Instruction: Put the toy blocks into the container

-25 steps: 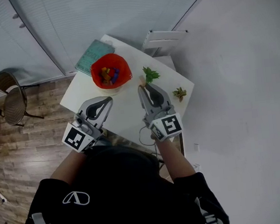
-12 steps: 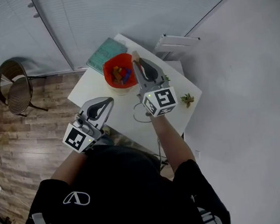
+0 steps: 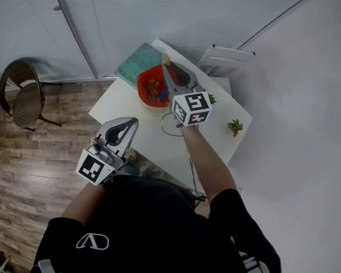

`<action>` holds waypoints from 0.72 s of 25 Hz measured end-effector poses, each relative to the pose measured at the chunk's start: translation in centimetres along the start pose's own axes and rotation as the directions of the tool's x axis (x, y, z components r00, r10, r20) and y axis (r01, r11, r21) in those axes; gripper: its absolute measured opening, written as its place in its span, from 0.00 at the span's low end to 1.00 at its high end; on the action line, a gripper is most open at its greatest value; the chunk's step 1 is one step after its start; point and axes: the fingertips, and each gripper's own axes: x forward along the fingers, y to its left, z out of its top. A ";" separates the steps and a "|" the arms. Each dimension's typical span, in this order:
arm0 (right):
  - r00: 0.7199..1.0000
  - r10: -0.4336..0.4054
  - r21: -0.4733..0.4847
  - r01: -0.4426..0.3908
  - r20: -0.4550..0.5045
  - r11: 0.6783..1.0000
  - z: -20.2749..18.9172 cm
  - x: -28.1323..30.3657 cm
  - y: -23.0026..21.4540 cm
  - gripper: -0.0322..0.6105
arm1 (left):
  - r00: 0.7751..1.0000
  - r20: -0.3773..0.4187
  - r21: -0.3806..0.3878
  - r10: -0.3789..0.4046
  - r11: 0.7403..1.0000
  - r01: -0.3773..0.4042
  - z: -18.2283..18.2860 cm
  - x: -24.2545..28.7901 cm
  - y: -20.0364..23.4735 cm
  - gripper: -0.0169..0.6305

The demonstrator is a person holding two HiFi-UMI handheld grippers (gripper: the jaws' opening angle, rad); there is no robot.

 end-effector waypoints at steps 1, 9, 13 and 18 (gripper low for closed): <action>1.000 -0.007 0.004 0.008 -0.017 1.000 -0.8 0.3 -0.3 0.16 | 1.000 -0.001 -0.001 0.003 1.000 -0.003 0.0 -0.1 0.2 0.03; 0.972 -0.044 0.042 0.055 -0.232 0.998 -10.6 1.8 -2.0 0.16 | 1.000 -0.006 -0.007 0.018 1.000 -0.018 -0.4 -0.6 1.1 0.03; 0.939 -0.027 0.065 0.052 -0.343 0.997 -15.1 2.1 -1.8 0.16 | 1.000 -0.005 -0.009 0.021 1.000 -0.021 -0.4 -0.6 1.2 0.03; 0.915 -0.011 0.076 0.045 -0.404 0.996 -17.3 2.0 -1.8 0.16 | 0.999 -0.005 -0.013 0.034 0.999 -0.034 -0.6 -0.8 1.4 0.03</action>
